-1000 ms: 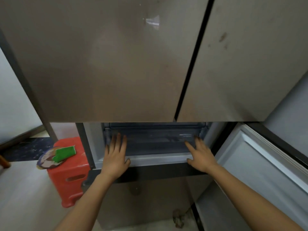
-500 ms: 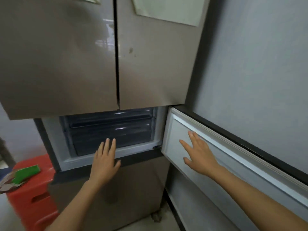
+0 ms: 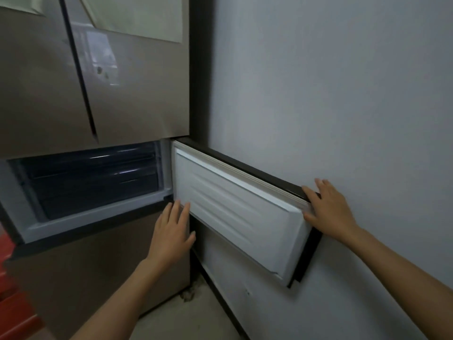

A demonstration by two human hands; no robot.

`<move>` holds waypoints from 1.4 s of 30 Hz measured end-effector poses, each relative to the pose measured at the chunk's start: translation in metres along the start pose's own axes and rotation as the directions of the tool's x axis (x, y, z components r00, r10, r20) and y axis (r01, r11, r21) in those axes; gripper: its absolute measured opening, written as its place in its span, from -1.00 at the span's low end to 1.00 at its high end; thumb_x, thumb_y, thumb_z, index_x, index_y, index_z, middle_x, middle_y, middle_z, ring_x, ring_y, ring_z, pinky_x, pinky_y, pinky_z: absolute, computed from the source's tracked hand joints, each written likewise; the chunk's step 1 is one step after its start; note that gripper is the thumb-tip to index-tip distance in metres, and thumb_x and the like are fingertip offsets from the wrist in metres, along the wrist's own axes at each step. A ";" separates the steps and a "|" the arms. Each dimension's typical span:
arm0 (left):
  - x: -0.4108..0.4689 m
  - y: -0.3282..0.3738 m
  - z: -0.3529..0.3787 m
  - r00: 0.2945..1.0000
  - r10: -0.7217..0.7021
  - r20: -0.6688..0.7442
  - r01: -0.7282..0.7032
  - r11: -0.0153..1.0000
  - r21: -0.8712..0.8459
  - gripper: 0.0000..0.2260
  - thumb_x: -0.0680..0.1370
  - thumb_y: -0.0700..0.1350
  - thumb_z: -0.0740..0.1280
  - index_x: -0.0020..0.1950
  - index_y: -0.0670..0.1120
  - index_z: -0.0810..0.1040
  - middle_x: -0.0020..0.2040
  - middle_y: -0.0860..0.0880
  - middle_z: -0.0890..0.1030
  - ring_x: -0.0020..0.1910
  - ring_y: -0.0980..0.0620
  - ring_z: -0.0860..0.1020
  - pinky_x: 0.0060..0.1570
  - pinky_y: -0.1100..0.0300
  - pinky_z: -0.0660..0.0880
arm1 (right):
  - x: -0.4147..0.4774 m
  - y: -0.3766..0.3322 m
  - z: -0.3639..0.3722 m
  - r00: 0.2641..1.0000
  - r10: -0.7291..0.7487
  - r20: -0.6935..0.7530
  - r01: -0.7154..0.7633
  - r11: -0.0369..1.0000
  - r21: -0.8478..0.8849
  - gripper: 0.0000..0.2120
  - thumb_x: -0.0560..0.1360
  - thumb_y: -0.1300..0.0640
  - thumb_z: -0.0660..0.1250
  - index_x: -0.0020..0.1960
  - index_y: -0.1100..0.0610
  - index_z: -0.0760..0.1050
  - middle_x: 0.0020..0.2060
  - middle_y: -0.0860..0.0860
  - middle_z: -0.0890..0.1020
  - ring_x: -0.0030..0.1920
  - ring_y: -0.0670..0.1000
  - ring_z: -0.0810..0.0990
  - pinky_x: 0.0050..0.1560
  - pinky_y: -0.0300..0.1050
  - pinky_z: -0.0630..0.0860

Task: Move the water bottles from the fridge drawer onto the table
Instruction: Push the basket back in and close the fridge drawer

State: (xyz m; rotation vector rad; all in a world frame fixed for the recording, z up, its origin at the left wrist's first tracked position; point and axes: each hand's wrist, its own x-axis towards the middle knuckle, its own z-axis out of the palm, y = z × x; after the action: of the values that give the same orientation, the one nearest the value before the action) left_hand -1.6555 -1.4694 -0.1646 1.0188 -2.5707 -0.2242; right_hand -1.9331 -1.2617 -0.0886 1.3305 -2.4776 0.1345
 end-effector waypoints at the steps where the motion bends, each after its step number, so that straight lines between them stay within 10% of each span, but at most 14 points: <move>1: -0.001 0.013 -0.002 1.000 0.030 0.003 -0.030 1.000 0.000 -0.35 0.57 0.06 0.16 0.51 -0.06 -0.14 0.54 -0.12 -0.13 0.51 -0.11 -0.16 0.46 0.03 -0.08 | -0.004 0.013 0.000 0.999 0.041 0.022 -0.042 0.998 0.039 -0.38 0.47 0.01 0.30 0.46 0.12 0.17 0.44 0.26 0.18 0.45 0.23 0.15 0.38 0.10 0.19; 8: 0.006 0.081 -0.008 0.983 0.175 0.054 -0.174 0.984 -0.028 -0.37 0.57 0.05 0.14 0.51 -0.03 -0.14 0.53 -0.11 -0.17 0.51 -0.10 -0.16 0.46 0.04 -0.10 | -0.014 0.037 0.001 0.947 0.152 0.283 -0.235 0.927 0.291 -0.31 0.41 -0.03 0.27 0.46 0.12 0.12 0.43 0.19 0.22 0.41 0.17 0.21 0.38 0.00 0.23; 15: -0.002 0.080 -0.015 0.973 0.209 0.097 -0.206 0.978 -0.043 -0.38 0.58 0.06 0.13 0.51 -0.02 -0.15 0.53 -0.09 -0.18 0.51 -0.09 -0.17 0.46 0.06 -0.10 | -0.027 0.016 0.000 0.957 0.196 0.216 -0.240 0.950 0.201 -0.39 0.42 0.12 0.29 0.42 0.10 0.17 0.34 0.12 0.30 0.34 0.14 0.27 0.22 -0.07 0.31; 24: -0.011 0.071 -0.034 0.958 0.280 0.063 -0.265 0.947 -0.181 -0.33 0.46 0.28 -0.09 0.49 -0.03 0.07 0.54 -0.03 -0.01 0.51 -0.02 -0.07 0.45 0.07 -0.04 | -0.085 -0.051 -0.016 0.989 -0.114 0.091 0.071 0.922 0.381 -0.40 0.32 0.16 0.04 0.36 0.04 0.35 0.14 0.05 0.47 0.15 0.04 0.38 0.06 -0.18 0.22; 29: -0.016 0.058 -0.049 0.947 0.311 0.083 -0.283 0.926 -0.249 -0.58 0.60 0.09 0.07 0.43 -0.01 0.27 0.49 0.01 0.21 0.48 -0.02 0.06 0.45 0.06 0.05 | -0.090 -0.102 -0.026 0.976 -0.194 0.098 0.085 0.757 0.648 -0.53 0.48 0.27 0.19 0.36 0.01 0.34 0.09 -0.09 0.49 0.12 -0.13 0.35 0.04 -0.45 0.25; 34: -0.034 0.013 -0.084 0.948 0.280 0.153 -0.245 0.945 -0.215 -0.30 0.35 0.36 -0.05 0.34 0.01 0.39 0.39 0.01 0.33 0.40 0.03 0.20 0.37 0.13 0.15 | -0.059 -0.149 -0.011 0.969 -0.222 0.107 0.110 0.779 0.617 -0.51 0.47 0.33 0.19 0.39 0.13 0.30 0.34 0.06 0.39 0.34 0.03 0.30 0.21 -0.38 0.12; 42: -0.058 -0.044 -0.142 0.945 0.112 0.308 -0.141 0.987 0.075 -0.55 0.56 0.15 0.13 0.38 -0.03 0.33 0.47 -0.02 0.24 0.46 0.02 0.15 0.45 0.08 0.09 | -0.008 -0.258 0.007 0.847 -0.528 0.058 0.457 0.780 0.427 -0.45 0.49 0.27 0.14 0.45 0.04 0.18 0.45 0.02 0.25 0.48 0.00 0.09 0.45 0.00 0.11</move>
State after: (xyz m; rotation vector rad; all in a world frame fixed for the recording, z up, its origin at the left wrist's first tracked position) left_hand -1.5337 -1.4635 -0.0624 0.9068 -2.9392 -0.2411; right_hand -1.7174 -1.4014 -0.1157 2.2159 -2.2007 0.4325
